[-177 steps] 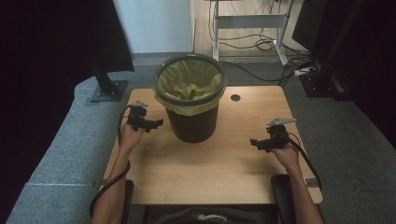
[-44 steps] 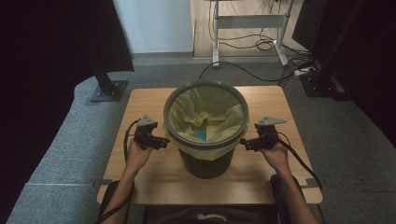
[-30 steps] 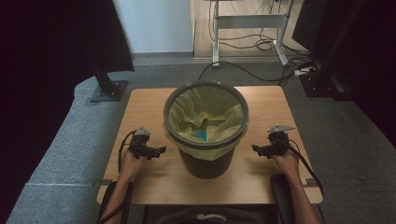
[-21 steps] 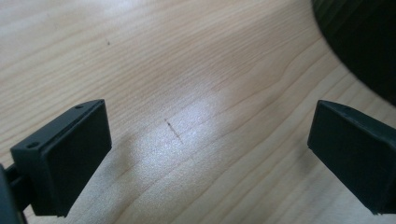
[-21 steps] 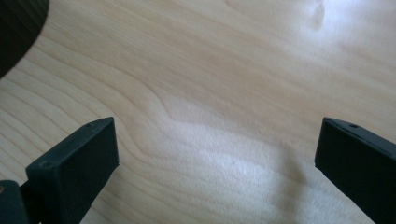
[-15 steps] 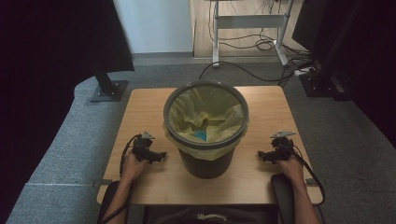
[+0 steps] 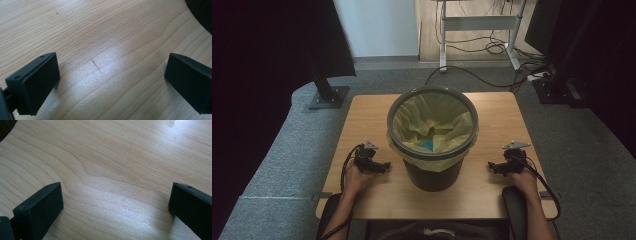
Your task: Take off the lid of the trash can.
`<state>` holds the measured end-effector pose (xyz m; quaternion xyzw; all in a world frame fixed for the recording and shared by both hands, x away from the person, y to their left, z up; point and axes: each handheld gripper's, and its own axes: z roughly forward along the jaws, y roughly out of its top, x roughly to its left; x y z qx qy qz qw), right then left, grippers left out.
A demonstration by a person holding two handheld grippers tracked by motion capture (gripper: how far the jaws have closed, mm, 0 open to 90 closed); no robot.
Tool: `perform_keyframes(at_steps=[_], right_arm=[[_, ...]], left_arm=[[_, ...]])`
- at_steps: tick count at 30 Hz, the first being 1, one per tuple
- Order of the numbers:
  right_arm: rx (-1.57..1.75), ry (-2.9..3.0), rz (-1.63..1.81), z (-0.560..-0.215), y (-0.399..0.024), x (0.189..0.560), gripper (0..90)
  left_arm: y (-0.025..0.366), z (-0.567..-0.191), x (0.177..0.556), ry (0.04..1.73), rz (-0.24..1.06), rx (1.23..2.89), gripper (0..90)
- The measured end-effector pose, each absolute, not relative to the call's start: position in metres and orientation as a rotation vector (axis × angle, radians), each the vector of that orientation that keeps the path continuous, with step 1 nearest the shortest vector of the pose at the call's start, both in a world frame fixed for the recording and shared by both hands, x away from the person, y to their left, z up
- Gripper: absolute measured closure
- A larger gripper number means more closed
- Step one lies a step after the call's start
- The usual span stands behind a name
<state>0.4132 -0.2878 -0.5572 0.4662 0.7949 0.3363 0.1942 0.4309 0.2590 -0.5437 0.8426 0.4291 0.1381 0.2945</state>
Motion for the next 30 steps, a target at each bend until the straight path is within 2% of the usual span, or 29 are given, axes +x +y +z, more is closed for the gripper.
perform_keyframes(at_steps=[5, 10, 30], right_arm=[[1.307, 2.228, 0.944, -0.557, -0.287, 0.412, 0.0], [1.303, 2.231, 0.947, -0.557, -0.287, 0.412, 0.0], [1.294, 2.238, 0.948, -0.557, -0.287, 0.411, 0.0]], left_arm=[[0.260, -0.540, 0.432, 1.191, 0.359, 2.243, 3.1], [0.264, -0.536, 0.433, 1.214, 0.285, 2.203, 4.0], [0.260, -0.492, 0.436, 1.158, 0.247, 2.214, 5.7]])
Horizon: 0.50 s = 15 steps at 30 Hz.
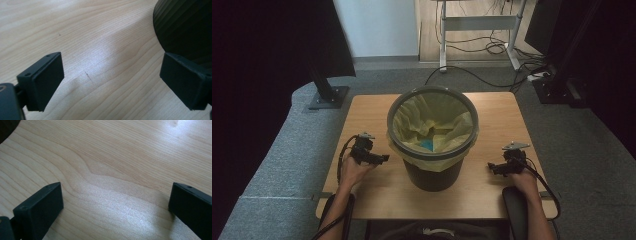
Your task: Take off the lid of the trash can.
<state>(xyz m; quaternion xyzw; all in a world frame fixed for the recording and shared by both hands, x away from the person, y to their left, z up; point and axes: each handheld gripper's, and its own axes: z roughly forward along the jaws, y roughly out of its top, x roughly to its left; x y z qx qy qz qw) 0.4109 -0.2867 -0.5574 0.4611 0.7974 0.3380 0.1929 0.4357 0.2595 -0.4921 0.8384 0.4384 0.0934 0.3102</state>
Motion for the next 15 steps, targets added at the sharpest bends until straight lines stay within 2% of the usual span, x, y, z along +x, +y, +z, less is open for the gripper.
perform_keyframes(at_steps=[15], right_arm=[[1.294, 2.238, 0.948, -0.557, -0.287, 0.411, 0.0]], left_arm=[[0.264, -0.446, 0.440, 1.123, 0.267, 2.216, 8.5]])
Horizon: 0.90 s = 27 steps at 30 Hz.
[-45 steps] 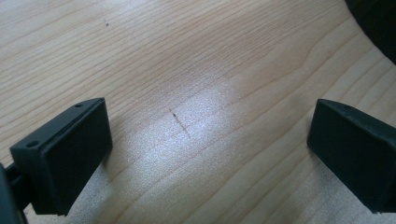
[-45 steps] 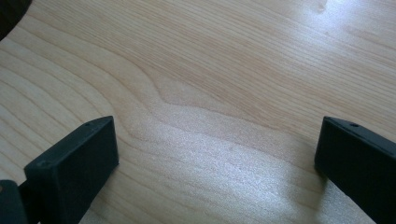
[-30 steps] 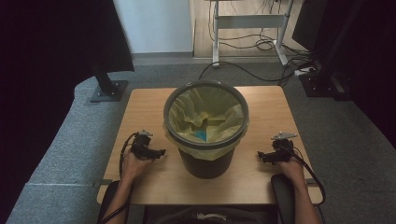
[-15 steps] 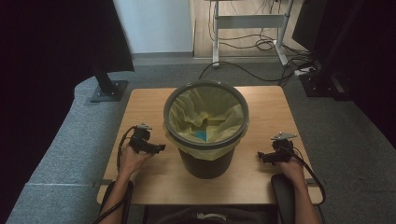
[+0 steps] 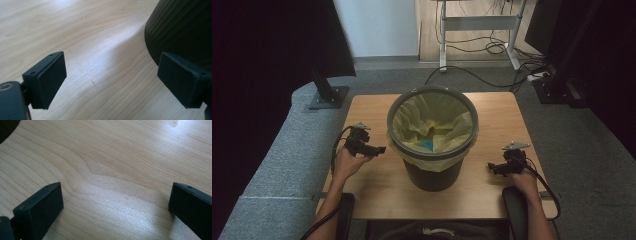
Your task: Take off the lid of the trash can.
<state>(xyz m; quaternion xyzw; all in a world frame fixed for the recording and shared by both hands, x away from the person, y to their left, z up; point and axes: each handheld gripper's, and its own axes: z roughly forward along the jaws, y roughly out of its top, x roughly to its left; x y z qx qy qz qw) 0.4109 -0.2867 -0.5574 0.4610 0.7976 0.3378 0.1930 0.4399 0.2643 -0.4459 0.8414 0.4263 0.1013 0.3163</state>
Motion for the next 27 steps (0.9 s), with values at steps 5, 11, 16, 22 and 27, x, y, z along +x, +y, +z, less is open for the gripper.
perform_keyframes(at_steps=[5, 11, 16, 22, 27], right_arm=[[1.293, 2.238, 0.948, -0.557, -0.287, 0.411, 0.0], [1.293, 2.238, 0.947, -0.557, -0.287, 0.411, 0.0], [1.294, 2.238, 0.947, -0.557, -0.287, 0.411, 0.0], [1.293, 2.238, 0.947, -0.557, -0.287, 0.411, 0.0], [1.293, 2.238, 0.947, -0.557, -0.287, 0.411, 0.0]], left_arm=[[0.262, -0.430, 0.441, 1.099, 0.298, 2.224, 9.5], [0.261, -0.409, 0.444, 1.087, 0.310, 2.211, 11.0], [0.259, -0.391, 0.446, 1.068, 0.303, 2.216, 12.5], [0.255, -0.370, 0.448, 1.043, 0.315, 2.235, 12.7], [0.251, -0.352, 0.450, 1.033, 0.316, 2.250, 13.5]])
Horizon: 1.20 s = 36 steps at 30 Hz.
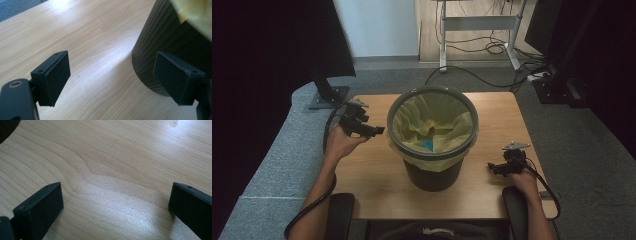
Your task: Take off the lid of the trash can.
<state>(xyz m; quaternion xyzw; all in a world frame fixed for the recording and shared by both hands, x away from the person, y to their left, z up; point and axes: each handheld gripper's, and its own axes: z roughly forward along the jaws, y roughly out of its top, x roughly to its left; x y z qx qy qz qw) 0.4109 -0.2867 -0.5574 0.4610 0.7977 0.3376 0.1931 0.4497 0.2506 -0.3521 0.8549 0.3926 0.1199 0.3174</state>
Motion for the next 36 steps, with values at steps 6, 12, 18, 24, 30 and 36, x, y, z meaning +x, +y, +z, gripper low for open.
perform_keyframes(at_steps=[6, 12, 18, 24, 30, 36], right_arm=[[1.294, 2.238, 0.947, -0.557, -0.287, 0.411, 0.0], [1.294, 2.238, 0.948, -0.557, -0.287, 0.411, 0.0], [1.294, 2.238, 0.948, -0.557, -0.287, 0.411, 0.0], [1.294, 2.238, 0.949, -0.557, -0.287, 0.411, 0.0], [1.293, 2.238, 0.949, -0.557, -0.287, 0.411, 0.0], [1.294, 2.238, 0.949, -0.557, -0.287, 0.411, 0.0]], left_arm=[[0.248, -0.330, 0.452, 1.021, 0.312, 2.244, 13.5], [0.243, -0.309, 0.452, 1.001, 0.303, 2.240, 13.5], [0.235, -0.288, 0.453, 0.989, 0.306, 2.237, 13.7], [0.226, -0.270, 0.457, 0.974, 0.293, 2.229, 14.4], [0.217, -0.256, 0.461, 0.963, 0.294, 2.220, 17.3], [0.202, -0.254, 0.469, 0.953, 0.300, 2.257, 22.8]])
